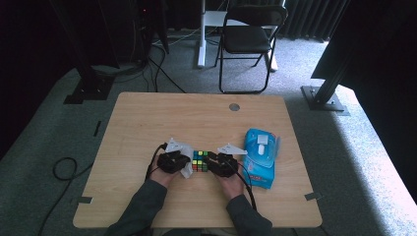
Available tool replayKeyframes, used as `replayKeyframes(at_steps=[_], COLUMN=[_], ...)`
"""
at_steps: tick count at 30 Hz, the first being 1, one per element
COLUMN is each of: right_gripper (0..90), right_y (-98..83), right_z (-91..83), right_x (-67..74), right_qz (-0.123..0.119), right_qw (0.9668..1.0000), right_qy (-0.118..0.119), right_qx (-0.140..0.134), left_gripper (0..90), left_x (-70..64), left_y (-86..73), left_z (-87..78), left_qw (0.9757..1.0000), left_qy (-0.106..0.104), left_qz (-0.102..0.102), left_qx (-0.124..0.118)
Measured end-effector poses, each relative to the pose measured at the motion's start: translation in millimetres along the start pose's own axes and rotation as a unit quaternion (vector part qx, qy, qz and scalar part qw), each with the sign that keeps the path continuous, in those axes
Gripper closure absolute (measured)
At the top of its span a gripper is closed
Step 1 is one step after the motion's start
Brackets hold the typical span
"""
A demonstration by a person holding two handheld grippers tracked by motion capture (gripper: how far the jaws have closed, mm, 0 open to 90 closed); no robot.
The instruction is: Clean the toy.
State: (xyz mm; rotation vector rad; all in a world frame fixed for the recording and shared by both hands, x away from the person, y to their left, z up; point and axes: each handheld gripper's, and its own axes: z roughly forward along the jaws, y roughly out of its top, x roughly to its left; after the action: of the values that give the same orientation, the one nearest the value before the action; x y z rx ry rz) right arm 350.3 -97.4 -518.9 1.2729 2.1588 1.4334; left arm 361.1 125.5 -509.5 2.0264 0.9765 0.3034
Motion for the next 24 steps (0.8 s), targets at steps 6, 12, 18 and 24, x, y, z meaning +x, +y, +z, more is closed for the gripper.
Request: replayKeyframes(at_steps=[6, 12, 18, 24], right_gripper=[64.4, 64.6, 64.9, 65.0], right_y=[-0.4, -0.7, -1.0, -1.4], right_z=[0.0, -0.1, -0.2, -0.2], right_x=[0.2, 0.5, 0.1, 0.7], right_qz=[-0.001, 0.000, 0.002, 0.002], right_qw=[1.0000, 1.0000, 1.0000, 1.0000], right_qy=[-0.001, -0.003, -0.001, -0.004], right_qx=[-0.002, -0.003, -0.004, -0.006], left_gripper=[85.2, 85.6, 85.6, 85.3], left_x=[0.7, -1.2, -3.7, -8.8], left_y=[-3.4, -15.2, -17.9, -16.8], left_z=[2.7, 19.6, 23.7, 20.1], left_qw=[0.9999, 0.9983, 0.9971, 0.9966], left_qy=[0.007, 0.030, 0.042, 0.052], left_qz=[-0.002, 0.002, 0.022, 0.030], left_qx=[0.010, 0.051, 0.060, 0.056])
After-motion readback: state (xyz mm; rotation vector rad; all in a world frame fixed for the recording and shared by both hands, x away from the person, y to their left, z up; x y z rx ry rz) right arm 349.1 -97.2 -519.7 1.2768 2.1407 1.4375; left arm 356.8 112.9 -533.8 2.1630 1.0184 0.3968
